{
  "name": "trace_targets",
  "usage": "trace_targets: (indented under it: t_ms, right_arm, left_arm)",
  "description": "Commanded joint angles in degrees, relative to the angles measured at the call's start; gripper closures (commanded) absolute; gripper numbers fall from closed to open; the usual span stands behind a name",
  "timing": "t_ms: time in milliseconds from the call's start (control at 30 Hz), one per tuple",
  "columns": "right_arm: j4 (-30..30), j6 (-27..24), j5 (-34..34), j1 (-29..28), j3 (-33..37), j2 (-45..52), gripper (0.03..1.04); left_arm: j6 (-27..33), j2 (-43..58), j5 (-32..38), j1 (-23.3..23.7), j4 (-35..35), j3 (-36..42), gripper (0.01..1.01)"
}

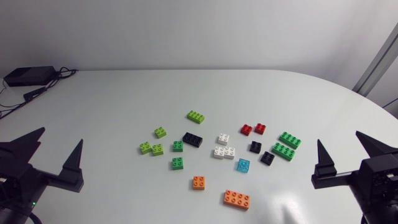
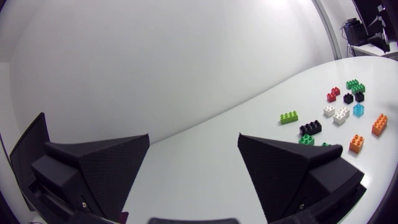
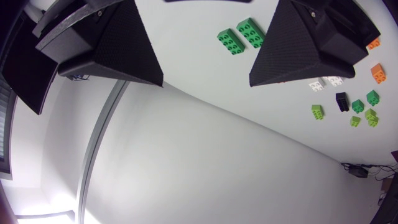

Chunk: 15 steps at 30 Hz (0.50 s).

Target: Separate the duplo bricks

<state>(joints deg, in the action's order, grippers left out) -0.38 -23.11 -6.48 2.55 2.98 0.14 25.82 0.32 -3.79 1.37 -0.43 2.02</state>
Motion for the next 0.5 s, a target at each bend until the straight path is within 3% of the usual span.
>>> trace_targets:
  t_ms: [0, 333, 467]
  right_arm:
    - [0.73, 1.23, -0.73, -0.26, -2.19, -0.58, 0.07]
    - [0.73, -0.79, -0.55, -0.70, -2.28, -0.49, 0.07]
    - [0.73, -0.70, 0.06, -0.70, -2.28, -0.49, 0.07]
  left_arm:
    - [-0.69, -0.93, 0.72, -0.49, 0.07, -1.58, 0.041]
    - [-0.34, -0.93, 2.56, -2.51, -0.54, -1.76, 0.041]
    - [3.09, -0.93, 4.23, -2.33, -0.63, -1.76, 0.041]
